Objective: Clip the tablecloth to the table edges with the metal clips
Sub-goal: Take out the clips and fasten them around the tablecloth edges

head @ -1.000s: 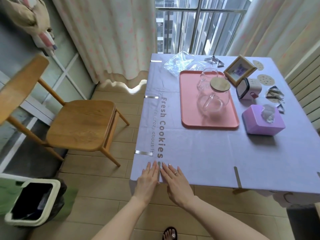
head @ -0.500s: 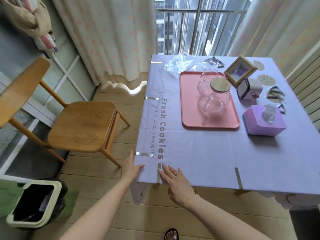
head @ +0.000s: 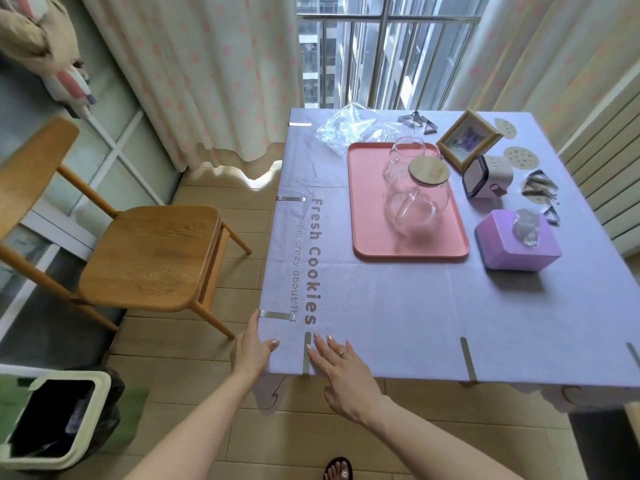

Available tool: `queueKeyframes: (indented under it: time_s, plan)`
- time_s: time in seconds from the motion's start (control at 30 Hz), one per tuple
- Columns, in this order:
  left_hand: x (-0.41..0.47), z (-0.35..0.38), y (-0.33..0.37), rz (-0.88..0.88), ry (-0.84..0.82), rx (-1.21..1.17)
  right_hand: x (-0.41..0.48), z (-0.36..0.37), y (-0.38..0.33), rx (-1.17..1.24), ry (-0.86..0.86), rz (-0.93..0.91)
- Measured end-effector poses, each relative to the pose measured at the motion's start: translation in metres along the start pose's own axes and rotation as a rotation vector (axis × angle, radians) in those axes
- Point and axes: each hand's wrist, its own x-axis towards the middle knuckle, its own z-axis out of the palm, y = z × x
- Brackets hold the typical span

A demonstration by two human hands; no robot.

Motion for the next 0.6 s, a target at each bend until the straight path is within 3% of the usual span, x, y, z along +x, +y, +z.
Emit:
queueKeyframes:
  time_s: [0.23,0.37,0.6]
  plan:
    - [-0.002,-0.005,0.008,0.010,-0.087,0.289,0.000,-0.003,0.003,-0.035,-0.021,-0.017]
    - [-0.032,0.008,0.030,0.280,-0.022,0.455,-0.008,-0.008,0.013,-0.037,0.052,-0.014]
    - [-0.087,0.067,0.075,0.542,-0.268,0.563,-0.064,-0.024,0.075,-0.035,0.141,0.178]
